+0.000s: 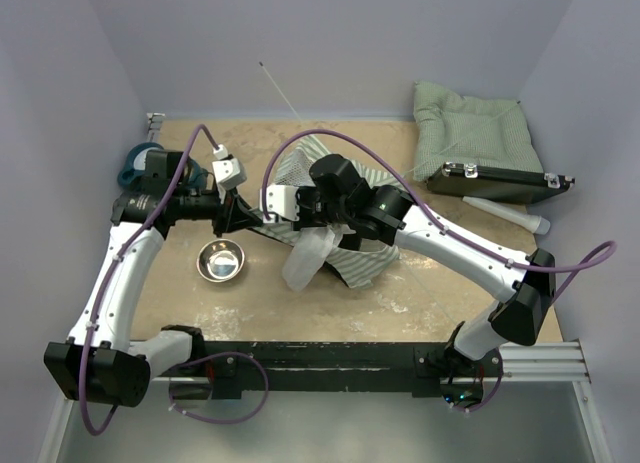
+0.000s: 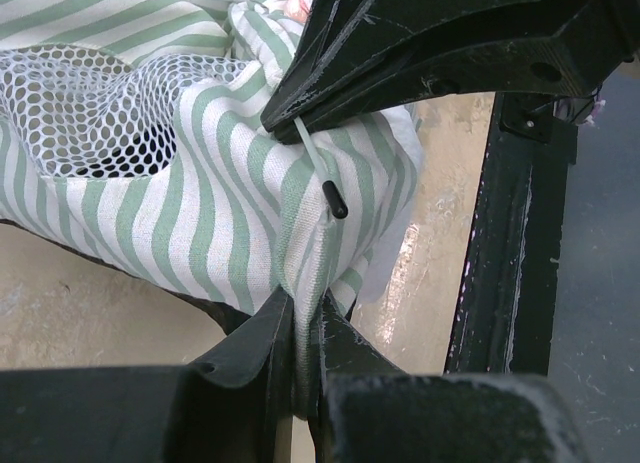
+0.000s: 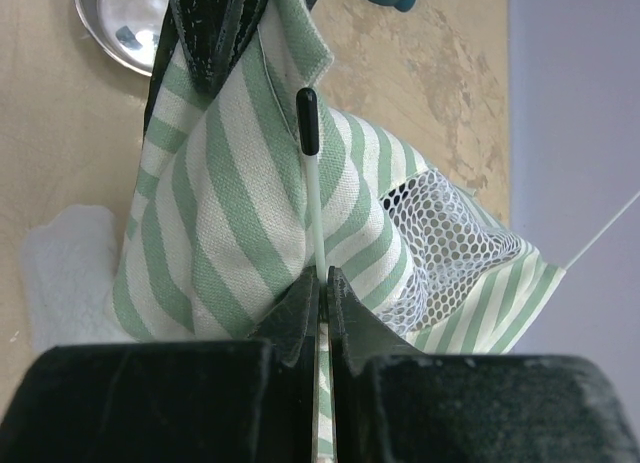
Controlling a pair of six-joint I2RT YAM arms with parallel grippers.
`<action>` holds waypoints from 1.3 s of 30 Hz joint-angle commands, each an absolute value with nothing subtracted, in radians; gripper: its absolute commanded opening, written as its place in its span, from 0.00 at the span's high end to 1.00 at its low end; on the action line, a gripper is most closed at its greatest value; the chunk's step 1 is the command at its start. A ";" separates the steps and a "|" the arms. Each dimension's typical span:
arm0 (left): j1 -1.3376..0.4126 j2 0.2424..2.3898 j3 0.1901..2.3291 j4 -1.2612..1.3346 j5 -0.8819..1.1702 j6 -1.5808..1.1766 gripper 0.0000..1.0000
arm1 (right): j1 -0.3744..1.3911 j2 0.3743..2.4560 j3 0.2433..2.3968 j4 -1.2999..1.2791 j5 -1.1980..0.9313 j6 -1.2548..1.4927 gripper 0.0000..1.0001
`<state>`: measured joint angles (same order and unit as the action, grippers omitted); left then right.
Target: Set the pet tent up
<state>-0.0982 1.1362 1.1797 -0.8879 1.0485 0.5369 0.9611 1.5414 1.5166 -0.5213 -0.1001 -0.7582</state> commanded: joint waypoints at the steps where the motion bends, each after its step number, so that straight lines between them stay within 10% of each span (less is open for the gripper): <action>1: -0.087 1.101 1.172 -0.861 1.088 0.563 1.00 | 0.956 1.516 1.529 -0.520 -0.087 -0.695 1.00; 39: -0.087 1.103 1.198 -0.885 1.104 0.598 1.00 | 0.966 1.555 1.549 -0.555 -0.077 -0.752 1.00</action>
